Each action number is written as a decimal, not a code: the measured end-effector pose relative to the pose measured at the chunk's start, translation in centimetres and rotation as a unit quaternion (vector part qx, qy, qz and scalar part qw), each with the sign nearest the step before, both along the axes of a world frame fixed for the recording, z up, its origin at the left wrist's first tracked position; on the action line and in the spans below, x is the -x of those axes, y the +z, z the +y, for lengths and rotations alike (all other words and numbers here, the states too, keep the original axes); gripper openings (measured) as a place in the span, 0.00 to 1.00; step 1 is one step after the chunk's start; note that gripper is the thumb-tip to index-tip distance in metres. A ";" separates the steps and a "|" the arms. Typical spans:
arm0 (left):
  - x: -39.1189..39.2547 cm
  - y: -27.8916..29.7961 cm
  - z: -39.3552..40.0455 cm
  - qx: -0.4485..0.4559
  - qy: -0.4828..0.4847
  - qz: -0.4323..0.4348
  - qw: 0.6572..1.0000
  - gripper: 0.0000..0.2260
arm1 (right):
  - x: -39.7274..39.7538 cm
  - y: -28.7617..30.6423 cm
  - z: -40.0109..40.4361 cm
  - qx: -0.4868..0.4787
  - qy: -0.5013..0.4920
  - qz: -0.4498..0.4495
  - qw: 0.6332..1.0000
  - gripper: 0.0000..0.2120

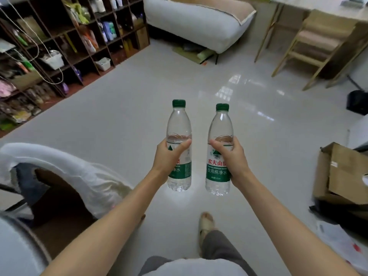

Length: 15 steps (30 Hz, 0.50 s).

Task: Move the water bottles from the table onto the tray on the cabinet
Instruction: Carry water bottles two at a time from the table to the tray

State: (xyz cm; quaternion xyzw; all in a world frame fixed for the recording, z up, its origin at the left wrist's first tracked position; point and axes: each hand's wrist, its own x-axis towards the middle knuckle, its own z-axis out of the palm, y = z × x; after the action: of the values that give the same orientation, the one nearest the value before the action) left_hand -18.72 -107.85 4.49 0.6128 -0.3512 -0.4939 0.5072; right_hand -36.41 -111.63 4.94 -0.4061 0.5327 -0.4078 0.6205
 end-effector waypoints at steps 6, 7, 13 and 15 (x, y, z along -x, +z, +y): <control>-3.4 -0.8 -16.2 0.002 0.037 0.017 0.999 0.14 | -3.6 -0.9 -16.7 0.007 0.006 0.002 1.000 0.20; -4.2 -0.7 -18.9 -0.004 0.049 0.022 0.999 0.14 | -4.4 -0.7 -19.6 0.004 0.013 0.006 1.000 0.20; -11.2 1.1 -32.8 -0.011 0.131 0.025 0.991 0.13 | -11.5 1.4 -36.9 -0.001 0.086 0.010 0.996 0.19; -14.2 1.3 -36.3 -0.013 0.158 0.030 0.987 0.11 | -14.8 1.7 -41.7 -0.005 0.110 0.008 0.994 0.18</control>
State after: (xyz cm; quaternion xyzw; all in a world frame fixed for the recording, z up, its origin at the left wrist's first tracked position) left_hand -4.53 -144.18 5.77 0.6521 -0.2275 -0.4304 0.5812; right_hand -21.57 -153.30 6.66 -0.4624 0.4918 -0.3305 0.6596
